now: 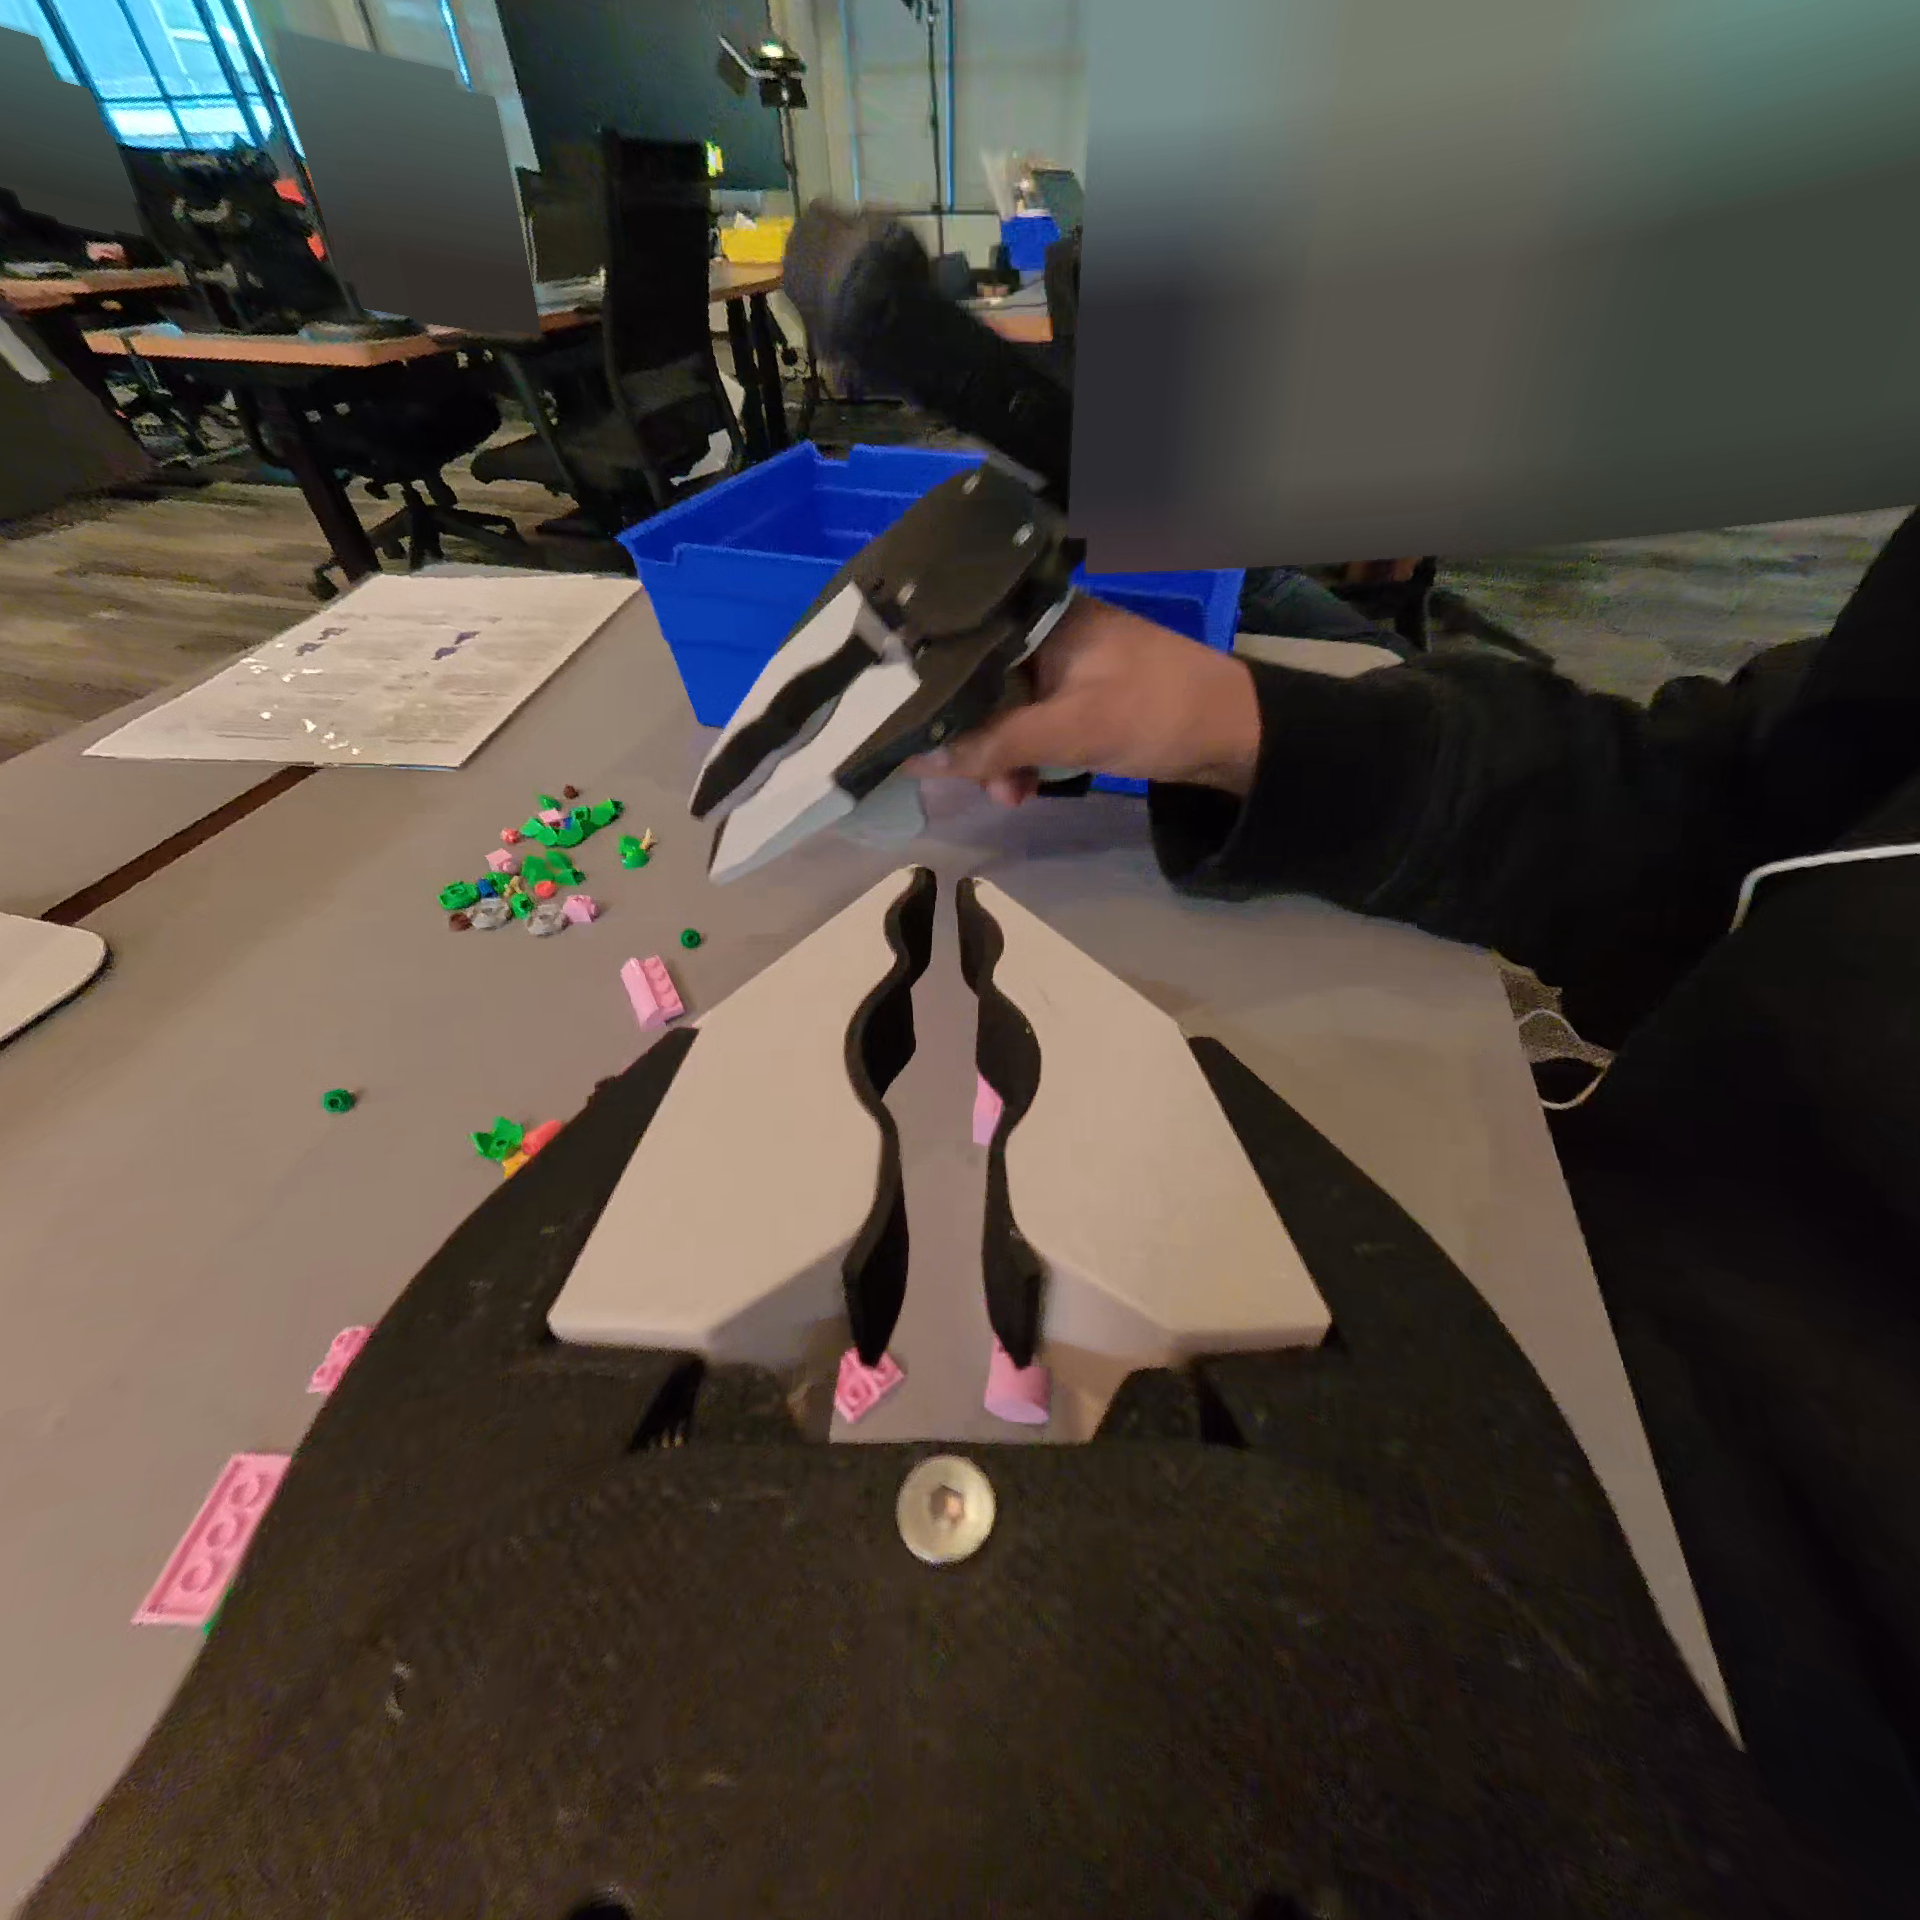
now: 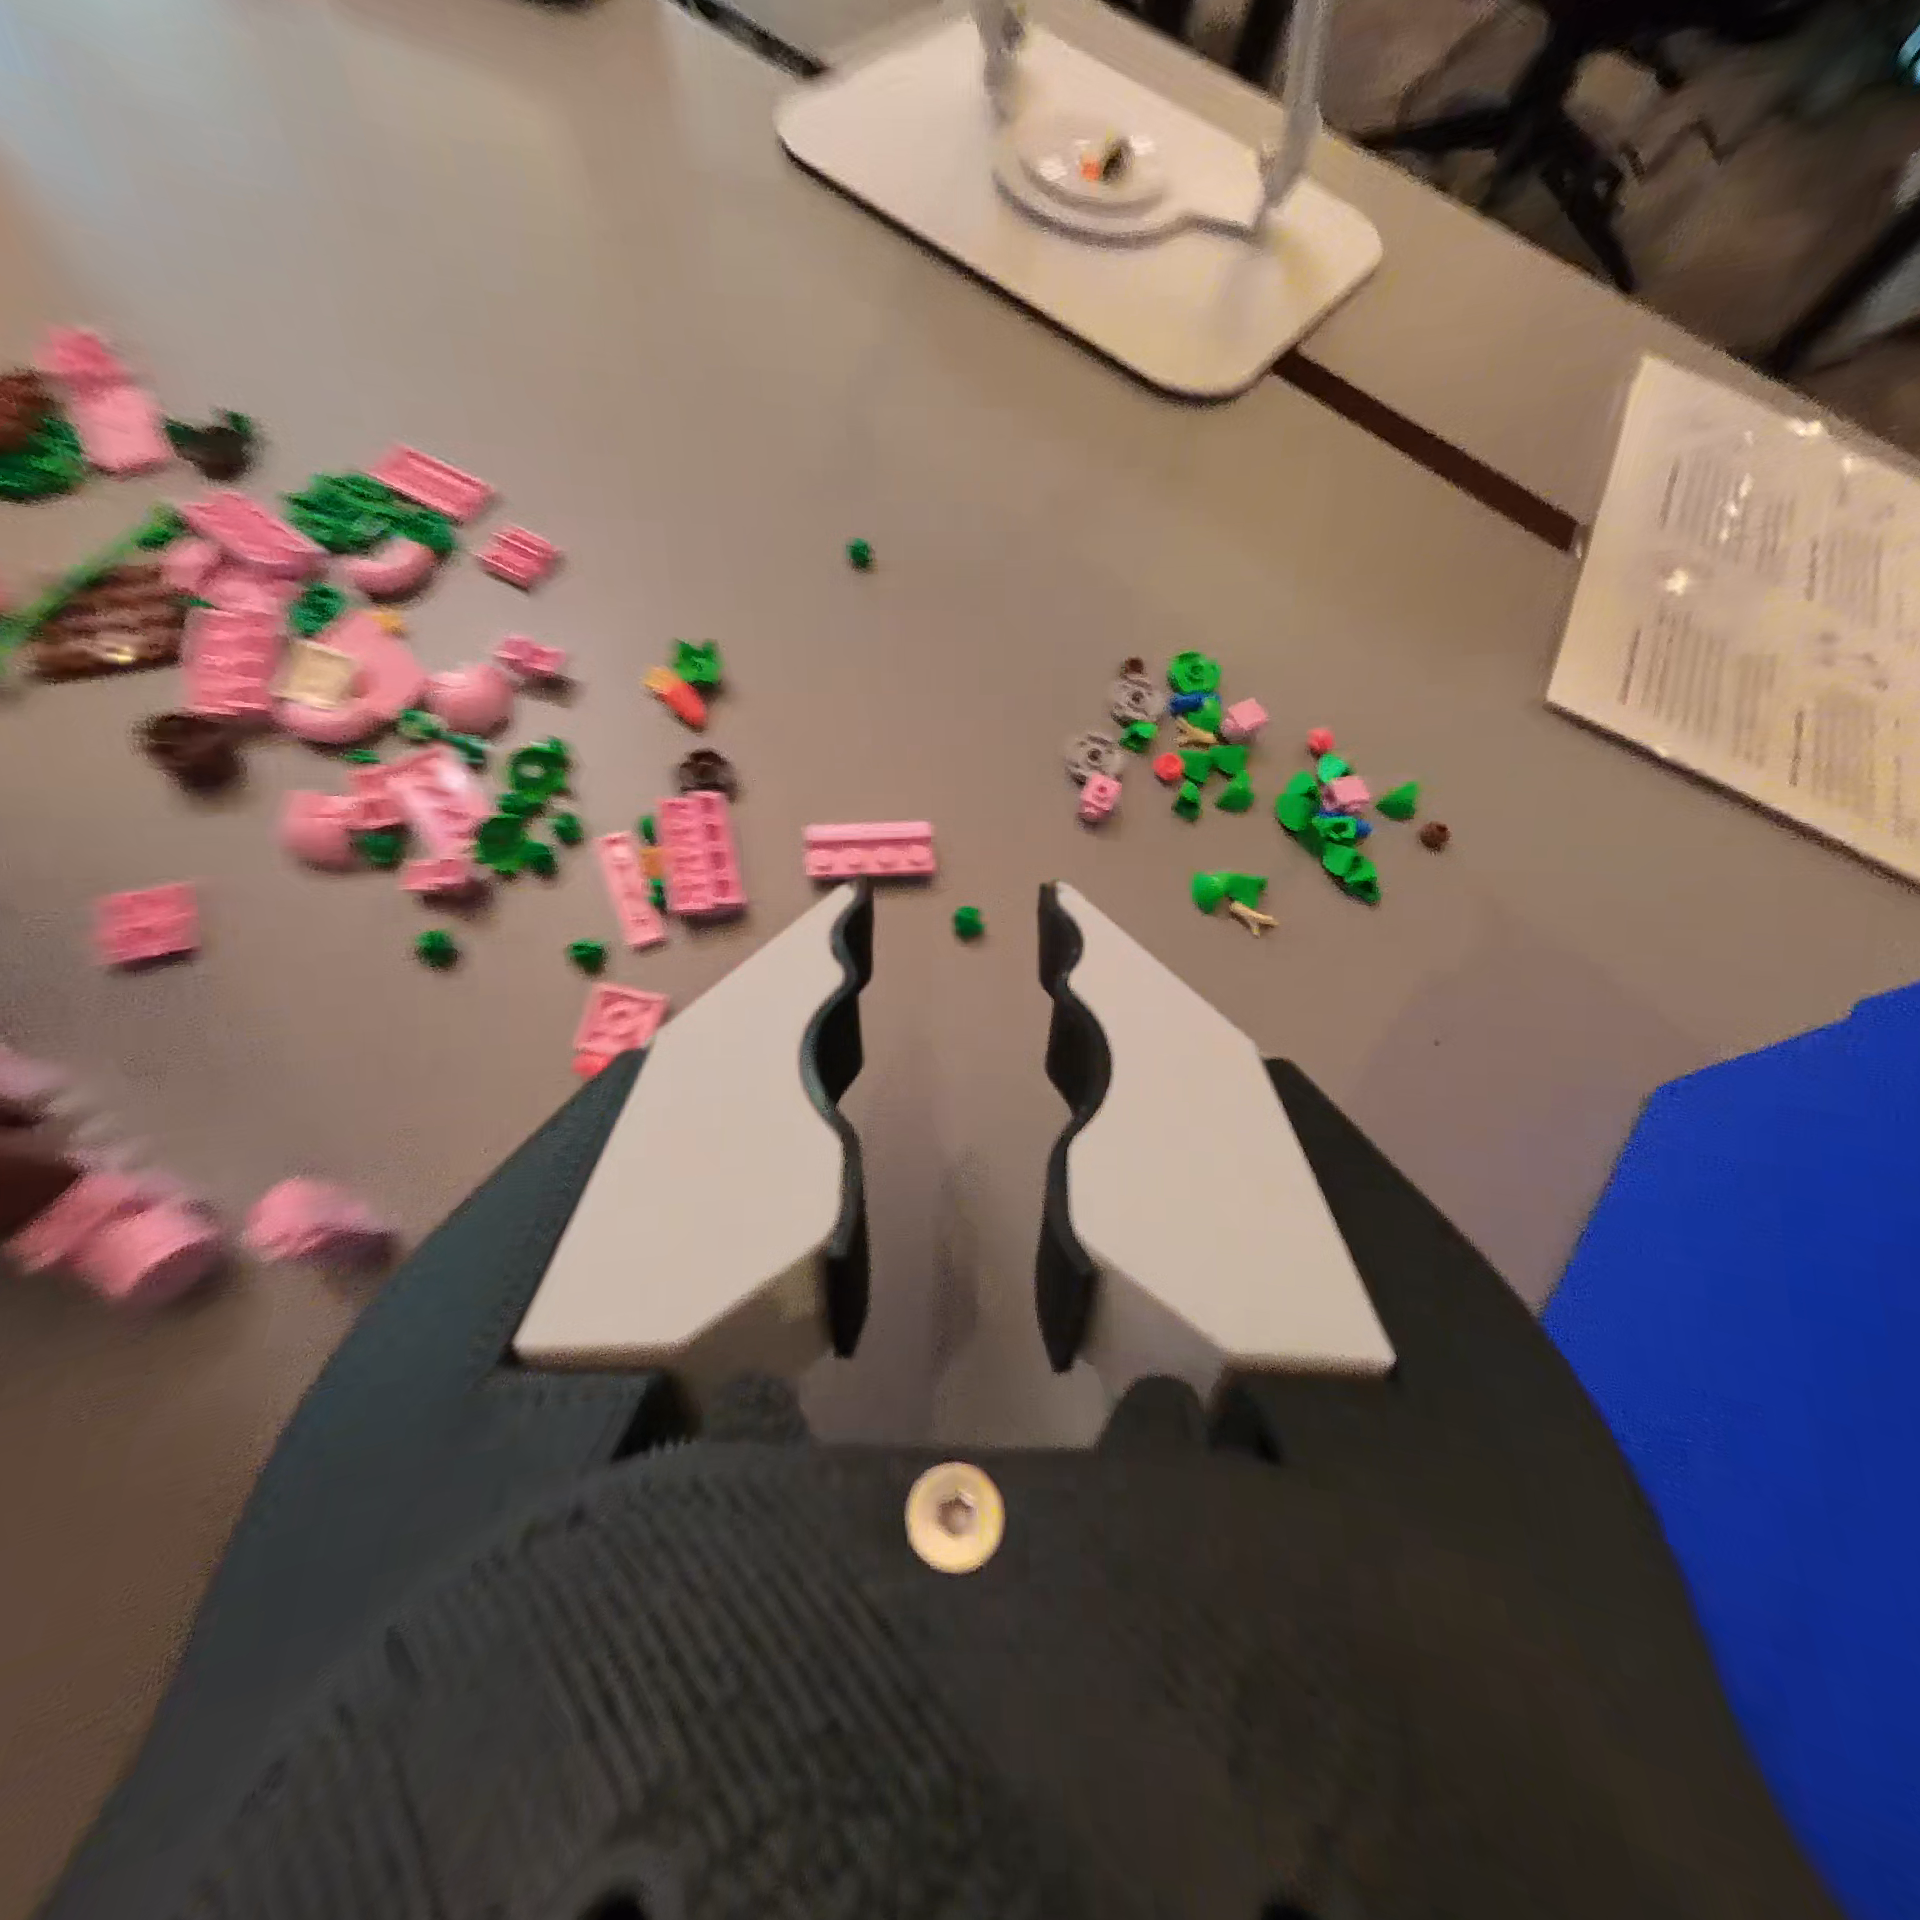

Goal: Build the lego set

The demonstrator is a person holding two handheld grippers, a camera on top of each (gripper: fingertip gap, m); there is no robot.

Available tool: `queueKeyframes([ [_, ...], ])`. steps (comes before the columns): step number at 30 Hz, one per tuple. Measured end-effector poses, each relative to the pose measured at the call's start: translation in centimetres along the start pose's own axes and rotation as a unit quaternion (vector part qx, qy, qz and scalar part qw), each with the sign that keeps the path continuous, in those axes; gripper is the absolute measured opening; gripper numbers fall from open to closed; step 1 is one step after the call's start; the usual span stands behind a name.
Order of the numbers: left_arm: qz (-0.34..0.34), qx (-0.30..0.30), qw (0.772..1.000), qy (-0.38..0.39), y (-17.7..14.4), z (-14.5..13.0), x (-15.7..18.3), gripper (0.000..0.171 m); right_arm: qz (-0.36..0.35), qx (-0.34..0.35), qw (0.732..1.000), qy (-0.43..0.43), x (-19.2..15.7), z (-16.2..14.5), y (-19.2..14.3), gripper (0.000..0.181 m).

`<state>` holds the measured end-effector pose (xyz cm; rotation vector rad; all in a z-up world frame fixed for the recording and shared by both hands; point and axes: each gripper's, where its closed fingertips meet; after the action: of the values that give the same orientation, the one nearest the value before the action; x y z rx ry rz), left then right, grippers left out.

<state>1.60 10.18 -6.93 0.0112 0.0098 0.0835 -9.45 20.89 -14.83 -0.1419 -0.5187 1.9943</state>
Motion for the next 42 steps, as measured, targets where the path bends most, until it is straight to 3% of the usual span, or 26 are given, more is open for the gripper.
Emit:
queueKeyframes([
  [4,0.022,0.004,0.999,0.028,-0.2,0.8,-2.2,0.002,-0.001,-0.064,0.998,0.002,1.3,-2.5,2.8,0.029],
  [9,0.034,0.022,0.999,0.011,-0.7,0.1,-3.9,0.002,-0.008,-0.048,0.998,0.047,3.7,-1.9,5.4,0.025],
  [14,0.043,0.017,0.999,-0.015,-1.8,-1.1,-4.6,0.002,0.002,-0.063,0.995,0.071,3.5,-2.7,7.1,0.018],
  [16,0.046,0.020,0.998,-0.027,-2.0,-1.0,-4.9,0.003,0.007,-0.054,0.996,0.069,3.4,-2.6,7.2,0.007],
  [19,0.044,0.027,0.998,-0.040,-2.1,-0.9,-5.0,0.005,0.039,-0.029,0.997,0.056,2.4,-1.7,6.7,0.007],
  [23,0.045,0.023,0.998,-0.044,-2.0,-1.3,-5.2,0.010,0.128,0.072,0.989,-0.019,-1.9,2.0,3.9,0.006],
  [27,0.017,0.029,0.996,-0.082,-1.7,-1.6,-4.7,0.022,0.244,0.169,0.946,-0.129,-9.2,5.1,-0.2,0.006],
  [32,-0.028,0.033,0.980,-0.194,-1.5,-2.2,-4.2,0.025,0.209,0.219,0.922,-0.240,-12.0,7.2,-2.0,0.006],
  [37,-0.068,0.087,0.937,-0.331,-1.8,-1.4,-4.7,0.032,0.157,0.237,0.894,-0.347,-13.8,7.3,-2.3,0.006],
  [42,-0.090,0.091,0.921,-0.369,-1.8,-1.4,-4.4,0.021,0.113,0.256,0.876,-0.394,-14.8,8.0,-2.4,0.006],
])
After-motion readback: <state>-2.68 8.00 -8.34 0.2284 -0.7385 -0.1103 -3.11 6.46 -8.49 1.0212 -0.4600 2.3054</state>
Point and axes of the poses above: each gripper's, where its closed fingertips meet, y out along the fingers, z out of its top, x = y × z across the jaws, and after that the axes turned 11 degrees about x, right-handed
